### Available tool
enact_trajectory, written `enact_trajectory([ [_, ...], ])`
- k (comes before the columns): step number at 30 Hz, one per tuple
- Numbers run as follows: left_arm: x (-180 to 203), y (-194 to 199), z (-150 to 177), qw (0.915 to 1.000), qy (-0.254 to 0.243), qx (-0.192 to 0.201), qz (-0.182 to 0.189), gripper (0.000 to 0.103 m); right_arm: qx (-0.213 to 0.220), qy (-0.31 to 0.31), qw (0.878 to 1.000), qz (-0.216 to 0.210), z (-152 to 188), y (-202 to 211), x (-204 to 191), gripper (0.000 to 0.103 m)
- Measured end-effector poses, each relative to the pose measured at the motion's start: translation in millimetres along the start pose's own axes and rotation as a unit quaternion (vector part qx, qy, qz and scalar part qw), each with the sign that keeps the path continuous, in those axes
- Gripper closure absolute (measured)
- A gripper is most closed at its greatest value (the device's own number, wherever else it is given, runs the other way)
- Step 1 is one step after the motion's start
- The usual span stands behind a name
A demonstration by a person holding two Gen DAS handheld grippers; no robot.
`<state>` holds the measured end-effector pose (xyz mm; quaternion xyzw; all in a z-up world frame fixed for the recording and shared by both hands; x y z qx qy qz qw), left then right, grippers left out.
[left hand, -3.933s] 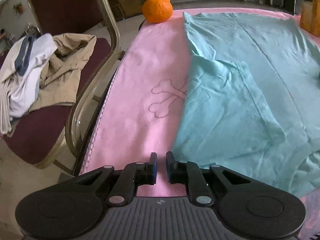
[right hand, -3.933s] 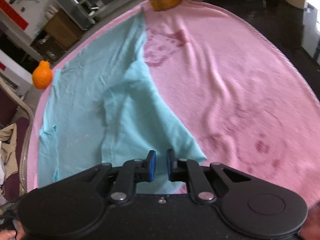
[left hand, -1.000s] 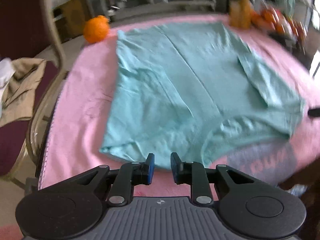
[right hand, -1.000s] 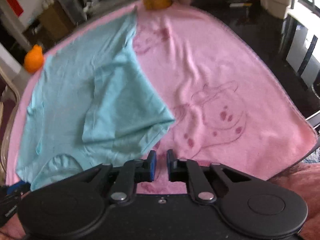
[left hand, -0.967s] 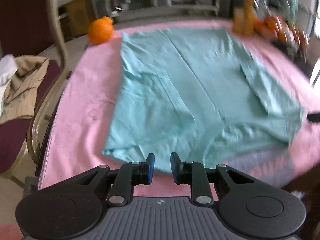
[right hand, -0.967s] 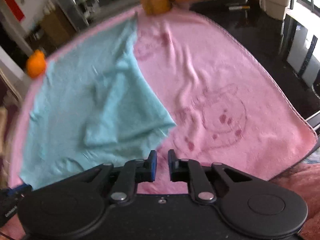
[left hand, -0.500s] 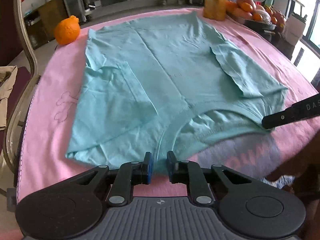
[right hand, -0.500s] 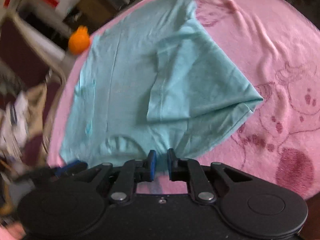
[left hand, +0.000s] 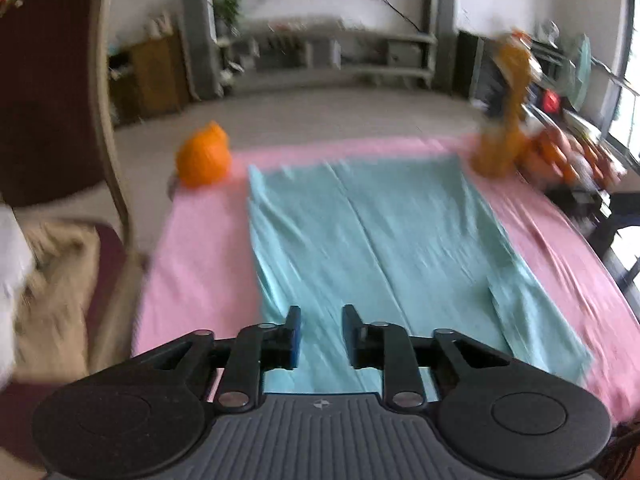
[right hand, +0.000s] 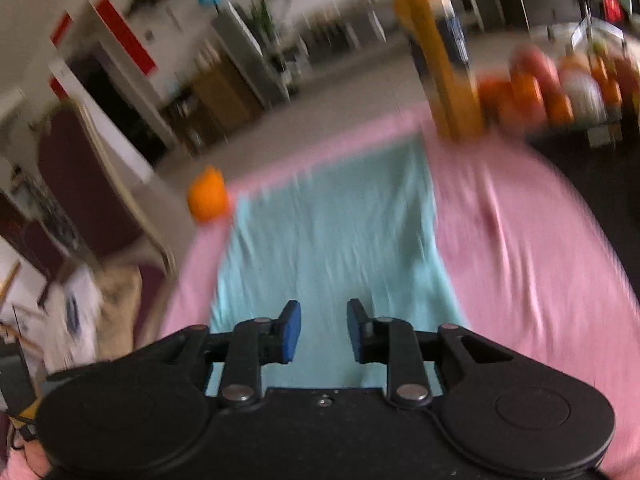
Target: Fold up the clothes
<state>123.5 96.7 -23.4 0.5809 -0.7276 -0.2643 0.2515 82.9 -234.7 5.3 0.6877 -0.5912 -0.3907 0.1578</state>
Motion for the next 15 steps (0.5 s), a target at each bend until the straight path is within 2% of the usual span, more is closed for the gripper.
enact_trajectory([
  [2, -18, -21, -25, 0.9997, 0.008, 0.009, -0.023, 0.073, 0.034, 0.000, 0.999, 0.005, -34, -14, -2, 0.072],
  [6, -59, -89, -62, 0.9971, 0.055, -0.003, -0.052, 0.065, 0.063, -0.012, 0.997, 0.039, -86, -83, 9, 0.066],
  [9, -87, -147, -77, 0.9935, 0.093, -0.019, -0.063, 0.064, 0.085, -0.021, 0.994, 0.064, -125, -136, 18, 0.066],
  [12, -104, -199, -85, 0.9906, 0.121, -0.034, -0.054, 0.062, 0.068, -0.048, 0.993, 0.088, -141, -202, 43, 0.066],
  [15, -112, -243, -90, 0.9904, 0.120, -0.049, -0.049, 0.057, 0.043, -0.064, 0.990, 0.114, -148, -264, 65, 0.066],
])
Point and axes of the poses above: each gripper's, at about its wrist camera, not at the fingertips, and y roughly against the way its jaws point, x to its right, z to its underside, the point moved 6 cm from there along -y, roughly the way its jaws point, and after that the axes turned 10 degrees about z, right-handed, at the moved point
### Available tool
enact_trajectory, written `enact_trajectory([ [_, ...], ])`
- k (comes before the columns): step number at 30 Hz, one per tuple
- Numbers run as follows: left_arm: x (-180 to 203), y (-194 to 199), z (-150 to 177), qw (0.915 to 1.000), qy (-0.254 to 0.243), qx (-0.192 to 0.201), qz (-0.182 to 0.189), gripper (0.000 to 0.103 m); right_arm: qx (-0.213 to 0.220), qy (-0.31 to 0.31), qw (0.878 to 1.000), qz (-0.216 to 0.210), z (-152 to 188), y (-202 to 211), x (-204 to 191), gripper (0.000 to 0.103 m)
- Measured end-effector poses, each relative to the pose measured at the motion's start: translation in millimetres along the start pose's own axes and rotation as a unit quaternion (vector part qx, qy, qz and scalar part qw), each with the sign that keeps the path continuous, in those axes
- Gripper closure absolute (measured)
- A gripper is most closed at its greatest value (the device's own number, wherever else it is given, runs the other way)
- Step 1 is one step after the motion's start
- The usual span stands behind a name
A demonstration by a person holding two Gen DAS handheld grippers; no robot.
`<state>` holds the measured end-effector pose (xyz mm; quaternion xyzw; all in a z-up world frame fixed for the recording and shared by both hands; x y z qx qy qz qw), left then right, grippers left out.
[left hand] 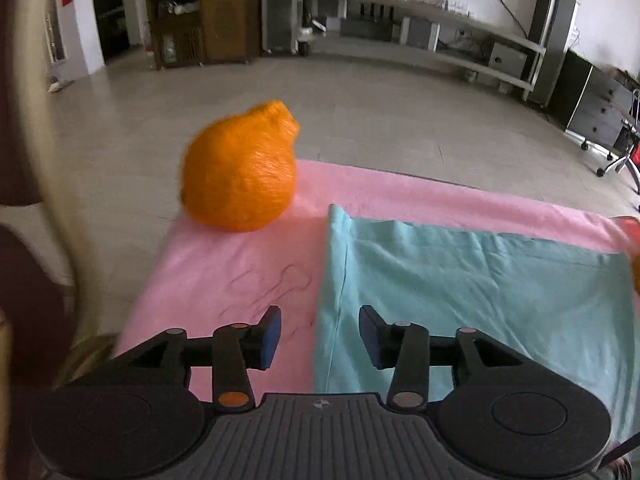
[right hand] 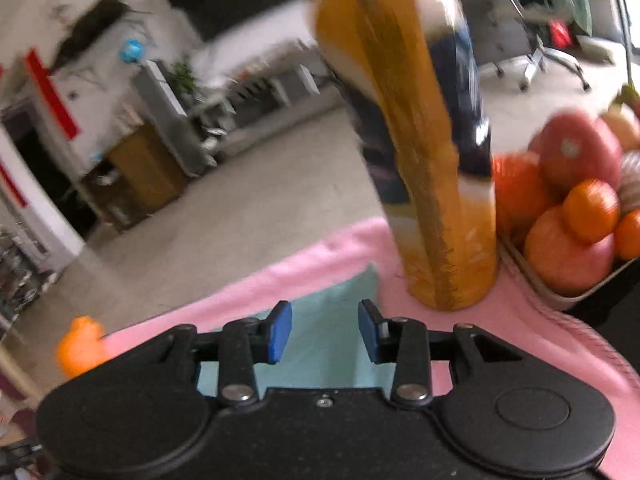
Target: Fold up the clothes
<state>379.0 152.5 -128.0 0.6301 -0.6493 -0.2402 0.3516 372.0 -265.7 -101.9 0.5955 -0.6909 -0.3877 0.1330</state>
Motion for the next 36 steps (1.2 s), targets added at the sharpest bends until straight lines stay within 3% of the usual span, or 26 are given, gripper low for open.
enact_trajectory([
  [6, 5, -50, -17, 0.9994, -0.030, 0.010, -0.010, 0.055, -0.007, 0.024, 0.999, 0.048, 3, -76, -1, 0.066],
  [9, 9, -61, -26, 0.9989, -0.038, 0.026, -0.005, 0.058, -0.017, 0.034, 0.998, 0.054, 8, -98, -6, 0.080],
  [10, 11, -64, -29, 0.9986, -0.042, 0.030, -0.005, 0.065, -0.014, 0.042, 0.997, 0.057, 10, -101, -10, 0.082],
  [13, 20, -64, -35, 0.9973, -0.056, 0.045, -0.015, 0.099, 0.005, 0.073, 0.995, 0.068, 10, -106, -20, 0.086],
  [15, 27, -60, -37, 0.9956, -0.069, 0.057, -0.026, 0.101, 0.017, 0.087, 0.993, 0.078, 6, -108, -25, 0.099],
  [20, 45, -27, -37, 0.9877, -0.111, 0.097, -0.051, 0.101, 0.045, 0.081, 0.994, 0.064, -4, -61, -28, 0.099],
  [25, 59, 40, -31, 0.9831, -0.123, 0.117, -0.067, 0.100, 0.059, 0.084, 0.994, 0.041, -11, -2, -29, 0.099],
  [31, 61, 125, -1, 0.9859, -0.104, 0.114, -0.064, 0.100, 0.057, 0.093, 0.994, 0.026, -6, 94, -21, 0.099],
  [36, 37, 181, 70, 0.9956, -0.053, 0.066, -0.041, 0.100, 0.021, 0.091, 0.995, 0.023, 33, 164, 2, 0.099],
])
Point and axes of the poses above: each gripper's, at about its wrist camera, not at the fingertips, and y roughly against the way its jaws point, x to its right, z to its underside, the point moved 6 cm from there along -y, roughly the way its jaws point, and after that the axes turned 10 degrees about z, right-handed, at the moved point
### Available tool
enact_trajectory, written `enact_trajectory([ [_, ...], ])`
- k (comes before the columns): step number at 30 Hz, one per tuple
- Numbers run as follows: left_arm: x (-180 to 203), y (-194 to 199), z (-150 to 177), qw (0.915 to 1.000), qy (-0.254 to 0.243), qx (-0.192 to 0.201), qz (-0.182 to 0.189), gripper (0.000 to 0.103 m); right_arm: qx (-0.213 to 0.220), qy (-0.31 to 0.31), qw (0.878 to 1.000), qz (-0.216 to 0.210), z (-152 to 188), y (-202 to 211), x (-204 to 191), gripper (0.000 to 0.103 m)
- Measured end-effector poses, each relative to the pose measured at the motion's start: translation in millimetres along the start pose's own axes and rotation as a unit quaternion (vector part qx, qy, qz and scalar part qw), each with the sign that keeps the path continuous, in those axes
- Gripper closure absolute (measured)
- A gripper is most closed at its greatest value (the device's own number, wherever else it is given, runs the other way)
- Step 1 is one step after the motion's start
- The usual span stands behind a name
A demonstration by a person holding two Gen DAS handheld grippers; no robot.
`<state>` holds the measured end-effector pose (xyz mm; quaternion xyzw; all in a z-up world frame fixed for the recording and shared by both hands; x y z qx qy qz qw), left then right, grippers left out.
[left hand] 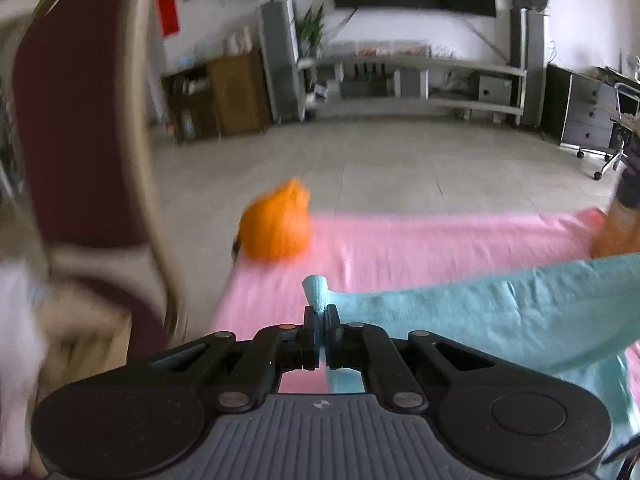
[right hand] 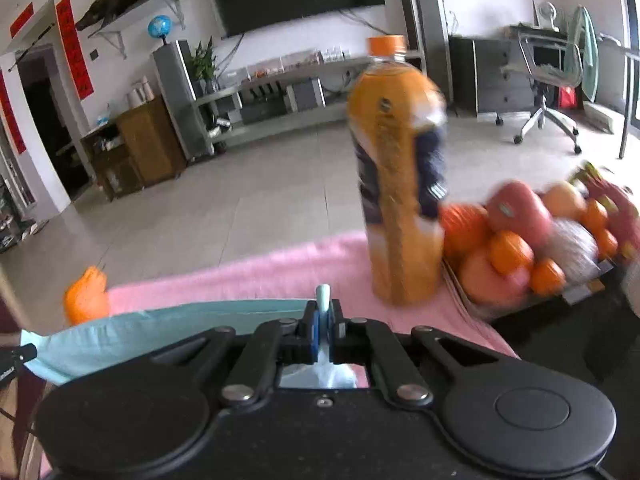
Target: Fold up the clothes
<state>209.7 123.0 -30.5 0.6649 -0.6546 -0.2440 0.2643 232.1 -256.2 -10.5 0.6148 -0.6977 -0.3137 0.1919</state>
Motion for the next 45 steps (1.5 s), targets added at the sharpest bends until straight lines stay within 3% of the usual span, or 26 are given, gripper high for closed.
enact_trajectory([
  [6, -5, 13, 118, 0.9935, 0.008, -0.113, -0.010, 0.100, -0.105, -0.028, 0.994, -0.004, 102, 28, 35, 0.099],
  [10, -6, 17, 137, 0.9932, -0.009, -0.112, -0.031, 0.100, -0.158, -0.063, 0.985, -0.001, 160, 18, 55, 0.099],
  [14, -19, 36, 141, 0.9960, 0.036, -0.081, -0.011, 0.100, -0.145, -0.085, 0.986, -0.005, 168, 28, 65, 0.099],
  [17, -22, 48, 154, 0.9946, 0.065, -0.081, 0.002, 0.100, -0.154, -0.076, 0.985, 0.005, 176, 30, 71, 0.099],
  [19, -21, 40, 169, 0.9921, 0.054, -0.112, -0.012, 0.099, -0.160, -0.069, 0.985, 0.011, 182, 31, 75, 0.099],
  [22, -22, 34, 188, 0.9866, 0.021, -0.154, -0.049, 0.087, -0.169, -0.060, 0.984, 0.020, 190, 33, 80, 0.098],
  [25, -27, 52, 182, 0.9905, 0.016, -0.112, -0.078, 0.086, -0.161, -0.063, 0.985, 0.022, 189, 39, 86, 0.089],
  [26, -26, 59, 175, 0.9935, 0.018, -0.086, -0.072, 0.086, -0.144, -0.070, 0.987, 0.018, 183, 44, 88, 0.082],
  [28, -21, 71, 158, 0.9981, 0.017, -0.036, -0.047, 0.086, -0.095, -0.075, 0.993, 0.000, 168, 57, 86, 0.078],
  [30, -9, 69, 147, 0.9997, 0.011, -0.018, -0.014, 0.083, -0.066, -0.068, 0.995, -0.026, 157, 63, 76, 0.078],
  [32, 5, 63, 139, 0.9998, 0.004, -0.011, 0.017, 0.083, -0.064, -0.059, 0.995, -0.053, 153, 61, 59, 0.078],
  [36, 38, 17, 141, 0.9931, -0.011, -0.083, 0.082, 0.079, -0.104, -0.028, 0.991, -0.078, 165, 51, 38, 0.071],
  [39, 47, -7, 156, 0.9885, -0.016, -0.124, 0.085, 0.081, -0.145, -0.001, 0.986, -0.086, 179, 44, 29, 0.071],
  [41, 49, -5, 163, 0.9867, -0.030, -0.131, 0.092, 0.084, -0.172, 0.017, 0.981, -0.091, 188, 40, 24, 0.071],
  [45, 44, 30, 189, 0.9675, -0.077, -0.191, 0.146, 0.085, -0.226, 0.054, 0.967, -0.102, 207, 32, 13, 0.072],
])
Point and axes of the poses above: each gripper's, at about its wrist camera, not at the fingertips, and y roughly against the way its jaws point, x to its right, z to its underside, the point moved 6 cm from there along -y, roughly the way its jaws point, and after that the axes turned 10 degrees about z, right-handed, at the moved point
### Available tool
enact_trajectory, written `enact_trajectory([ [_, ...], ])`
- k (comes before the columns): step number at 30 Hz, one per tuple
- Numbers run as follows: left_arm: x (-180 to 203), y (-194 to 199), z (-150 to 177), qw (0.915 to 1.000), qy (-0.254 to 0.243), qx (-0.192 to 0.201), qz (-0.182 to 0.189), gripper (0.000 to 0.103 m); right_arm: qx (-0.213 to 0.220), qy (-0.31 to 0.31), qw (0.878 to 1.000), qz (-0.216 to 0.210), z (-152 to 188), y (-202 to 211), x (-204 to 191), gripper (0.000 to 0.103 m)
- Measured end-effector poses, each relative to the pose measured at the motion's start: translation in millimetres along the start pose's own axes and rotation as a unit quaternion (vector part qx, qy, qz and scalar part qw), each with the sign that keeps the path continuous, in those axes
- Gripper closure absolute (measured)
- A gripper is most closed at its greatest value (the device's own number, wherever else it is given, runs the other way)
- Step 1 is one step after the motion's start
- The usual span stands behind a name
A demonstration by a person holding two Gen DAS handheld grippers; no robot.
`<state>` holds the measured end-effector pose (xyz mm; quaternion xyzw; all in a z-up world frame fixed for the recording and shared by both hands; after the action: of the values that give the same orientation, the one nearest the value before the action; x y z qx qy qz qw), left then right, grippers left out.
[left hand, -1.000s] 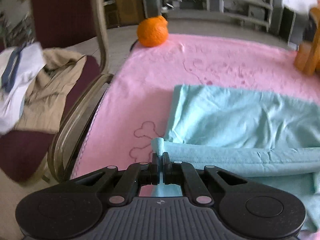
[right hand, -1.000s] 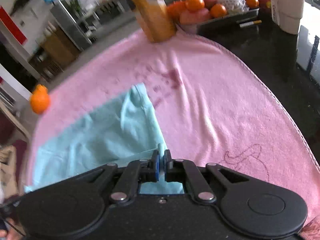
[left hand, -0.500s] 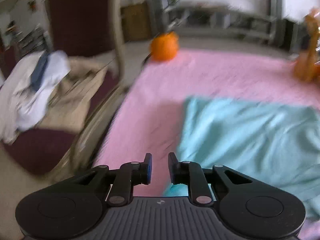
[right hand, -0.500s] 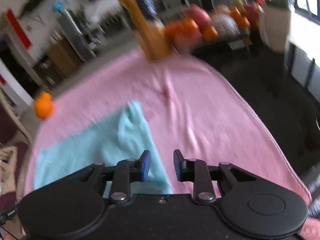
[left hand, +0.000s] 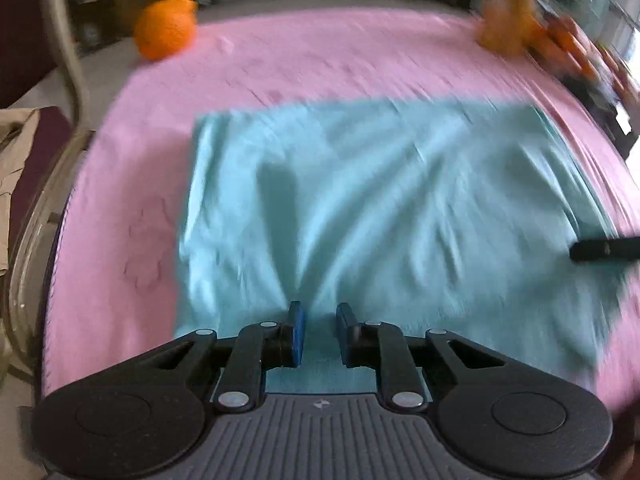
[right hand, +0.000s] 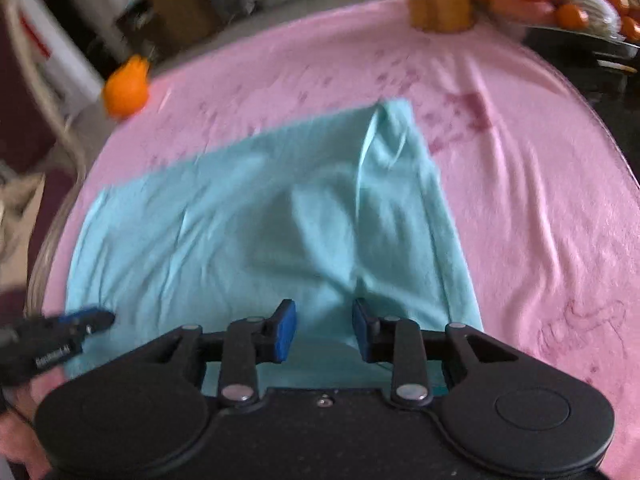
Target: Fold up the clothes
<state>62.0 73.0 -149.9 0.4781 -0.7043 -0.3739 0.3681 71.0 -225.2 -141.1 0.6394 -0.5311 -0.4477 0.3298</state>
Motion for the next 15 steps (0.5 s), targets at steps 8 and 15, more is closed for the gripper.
enact_trajectory([
  [8, -73, 71, 30, 0.9753, 0.174, 0.135, 0.020, 0.085, 0.018, -0.075, 0.994, -0.078, 14, 35, 41, 0.058],
  [15, -95, 49, 38, 0.9453, 0.304, 0.113, 0.035, 0.075, 0.043, -0.200, 0.977, -0.052, 7, 31, 76, 0.056],
])
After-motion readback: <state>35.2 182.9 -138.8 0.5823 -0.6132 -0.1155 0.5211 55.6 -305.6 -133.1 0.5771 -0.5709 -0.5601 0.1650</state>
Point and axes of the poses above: each gripper's, at about its wrist camera, not at the fingertips, and y roughly against the way its jaws point, x to its right, z to its underside, the point moved 6 cm from there along -y, roughly the way its jaws point, and after that the axes turned 10 degrees about z, right-handed, at the moved point
